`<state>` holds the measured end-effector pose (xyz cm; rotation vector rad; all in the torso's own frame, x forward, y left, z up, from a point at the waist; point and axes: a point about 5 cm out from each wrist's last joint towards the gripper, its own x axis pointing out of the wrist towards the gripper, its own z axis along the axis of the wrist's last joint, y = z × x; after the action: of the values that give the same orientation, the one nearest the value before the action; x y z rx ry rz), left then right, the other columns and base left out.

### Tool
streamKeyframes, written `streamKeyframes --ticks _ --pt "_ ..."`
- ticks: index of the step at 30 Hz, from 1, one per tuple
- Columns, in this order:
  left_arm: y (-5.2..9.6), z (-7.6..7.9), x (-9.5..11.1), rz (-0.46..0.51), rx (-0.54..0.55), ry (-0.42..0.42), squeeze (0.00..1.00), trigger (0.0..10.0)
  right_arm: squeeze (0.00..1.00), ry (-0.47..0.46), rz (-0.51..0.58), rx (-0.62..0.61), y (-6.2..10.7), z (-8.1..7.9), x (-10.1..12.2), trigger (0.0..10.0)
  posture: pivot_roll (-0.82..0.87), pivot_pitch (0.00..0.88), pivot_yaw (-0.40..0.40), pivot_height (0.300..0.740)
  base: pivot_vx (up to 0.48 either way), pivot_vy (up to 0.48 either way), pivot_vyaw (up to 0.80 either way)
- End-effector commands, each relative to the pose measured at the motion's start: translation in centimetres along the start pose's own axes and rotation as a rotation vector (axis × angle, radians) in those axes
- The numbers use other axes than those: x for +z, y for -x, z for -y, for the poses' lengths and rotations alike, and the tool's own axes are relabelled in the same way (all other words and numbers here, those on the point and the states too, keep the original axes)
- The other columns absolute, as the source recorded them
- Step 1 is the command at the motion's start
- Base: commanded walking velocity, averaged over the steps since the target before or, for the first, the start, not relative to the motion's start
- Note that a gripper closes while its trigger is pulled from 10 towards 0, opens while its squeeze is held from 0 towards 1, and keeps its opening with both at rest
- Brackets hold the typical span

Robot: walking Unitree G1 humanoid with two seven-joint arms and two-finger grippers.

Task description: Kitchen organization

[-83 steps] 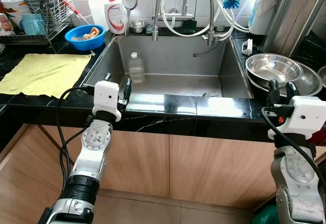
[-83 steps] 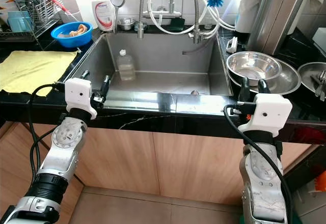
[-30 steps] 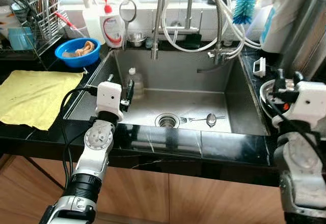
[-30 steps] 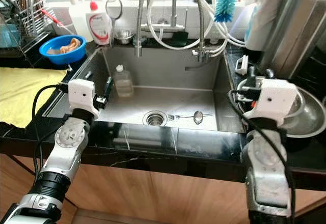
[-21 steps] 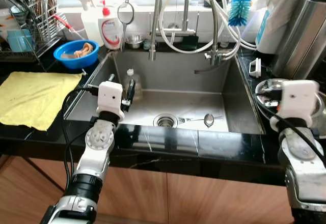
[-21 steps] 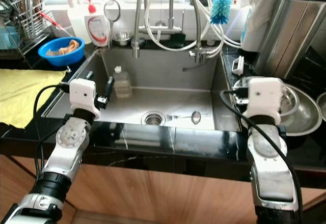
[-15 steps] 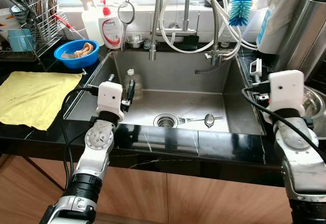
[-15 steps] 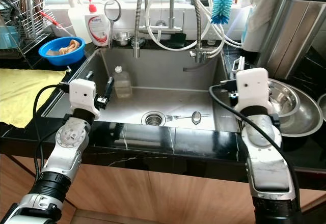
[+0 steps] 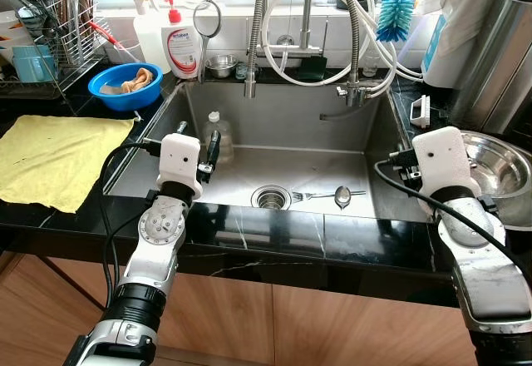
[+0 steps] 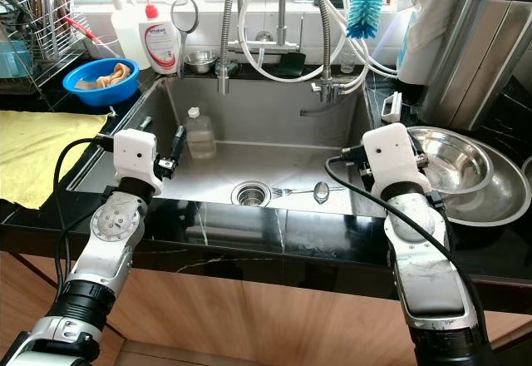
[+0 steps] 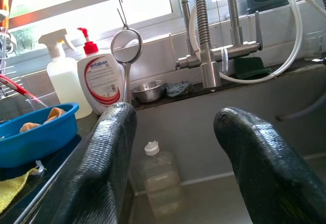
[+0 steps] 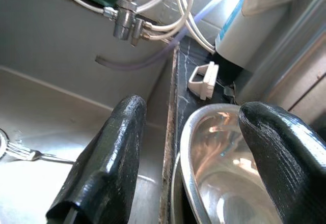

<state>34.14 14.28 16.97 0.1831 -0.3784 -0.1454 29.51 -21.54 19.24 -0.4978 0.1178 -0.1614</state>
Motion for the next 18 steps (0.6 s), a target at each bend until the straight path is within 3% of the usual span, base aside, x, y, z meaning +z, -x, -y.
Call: streamKeyframes --ticks 1,14,15,16,17,18 --pt "0.0 -0.1 0.1 0.002 0.001 0.005 0.00 10.0 0.00 0.005 -0.023 -0.023 0.0 0.4 -0.2 10.0 -0.06 0.000 0.054 0.720 0.000 0.000 0.00" --pt "0.0 0.0 0.1 -0.004 -0.002 0.005 0.00 10.0 0.00 -0.028 -0.100 -0.026 0.0 0.2 -1.3 10.0 -0.05 0.000 0.055 0.720 0.000 0.000 0.00" --pt "0.0 0.0 0.0 -0.004 -0.002 0.007 0.00 10.0 0.00 -0.031 -0.102 -0.026 0.1 0.2 -1.4 9.4 -0.05 0.000 0.056 0.720 0.000 0.000 0.00" --pt "0.0 0.0 0.0 -0.005 -0.002 0.007 0.00 10.0 0.00 -0.032 -0.103 -0.023 0.1 0.2 -1.4 6.2 -0.06 0.000 0.056 0.720 0.000 0.000 0.00" --pt "0.0 0.0 0.0 -0.006 -0.002 0.007 0.00 10.0 0.00 -0.032 -0.104 -0.019 0.1 0.1 -1.5 0.0 -0.06 0.000 0.056 0.720 0.000 0.000 0.00" --pt "0.0 0.0 0.0 -0.006 -0.002 0.007 0.00 10.0 0.00 -0.030 -0.104 -0.018 0.1 0.1 -1.5 0.0 -0.06 0.000 0.056 0.720 0.000 0.000 0.00"
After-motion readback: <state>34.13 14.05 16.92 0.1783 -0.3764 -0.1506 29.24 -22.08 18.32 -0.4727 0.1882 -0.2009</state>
